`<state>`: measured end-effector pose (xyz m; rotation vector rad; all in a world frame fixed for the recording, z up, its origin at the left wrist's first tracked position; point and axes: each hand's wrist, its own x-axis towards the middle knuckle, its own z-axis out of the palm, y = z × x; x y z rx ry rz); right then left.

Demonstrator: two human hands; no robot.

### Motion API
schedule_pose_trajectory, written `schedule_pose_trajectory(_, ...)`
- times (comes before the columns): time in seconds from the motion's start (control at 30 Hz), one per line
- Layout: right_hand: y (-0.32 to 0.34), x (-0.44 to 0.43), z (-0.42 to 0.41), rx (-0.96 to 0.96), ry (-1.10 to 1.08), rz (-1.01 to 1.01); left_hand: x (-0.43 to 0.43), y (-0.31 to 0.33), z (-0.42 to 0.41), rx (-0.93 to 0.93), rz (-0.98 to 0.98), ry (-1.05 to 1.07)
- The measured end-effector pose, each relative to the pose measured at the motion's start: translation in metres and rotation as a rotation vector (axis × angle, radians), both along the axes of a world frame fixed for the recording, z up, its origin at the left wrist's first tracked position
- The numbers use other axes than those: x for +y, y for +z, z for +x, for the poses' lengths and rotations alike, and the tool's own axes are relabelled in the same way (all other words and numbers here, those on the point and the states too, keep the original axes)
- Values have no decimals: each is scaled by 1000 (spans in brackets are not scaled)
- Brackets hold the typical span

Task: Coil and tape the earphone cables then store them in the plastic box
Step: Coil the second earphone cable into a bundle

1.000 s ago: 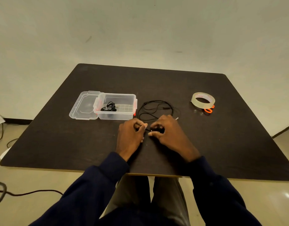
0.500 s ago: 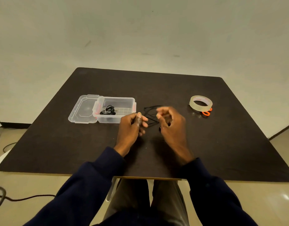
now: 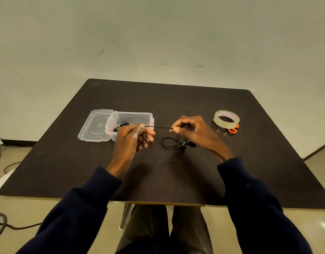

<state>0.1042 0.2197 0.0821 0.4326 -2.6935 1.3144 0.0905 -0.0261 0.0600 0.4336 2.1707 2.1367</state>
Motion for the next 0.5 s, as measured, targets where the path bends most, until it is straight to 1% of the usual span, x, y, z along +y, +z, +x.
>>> schedule_pose_trajectory(0.1, 4, -5, -3, 67, -19, 55, -4, 5, -2, -198, -132, -118)
schedule_pose_trajectory(0.13, 5, -8, -4, 76, -11, 52, -3, 6, -3, -227, -202, -141)
schedule_pose_trajectory(0.2, 7, -15, -4, 61, 42, 30, 2, 8, -3, -151, -311, -121)
schedule_pose_trajectory(0.23, 7, -19, -4, 58, 65, 19, 5, 8, -3, -98, -318, -117)
schedule_pose_trajectory(0.3, 6, -25, -6, 83, 59, 18, 11, 10, -3, -56, -262, -167)
schedule_pose_trajectory(0.37, 4, -28, -8, 132, 12, 72, 15, 11, -4, -49, -174, -200)
schedule_pose_trajectory(0.43, 1, -26, -10, 147, -34, 113, 18, 9, -5, -38, -108, -173)
schedule_pose_trajectory(0.5, 0, -21, -12, 129, -59, 120, 20, 8, -5, -32, -81, -140)
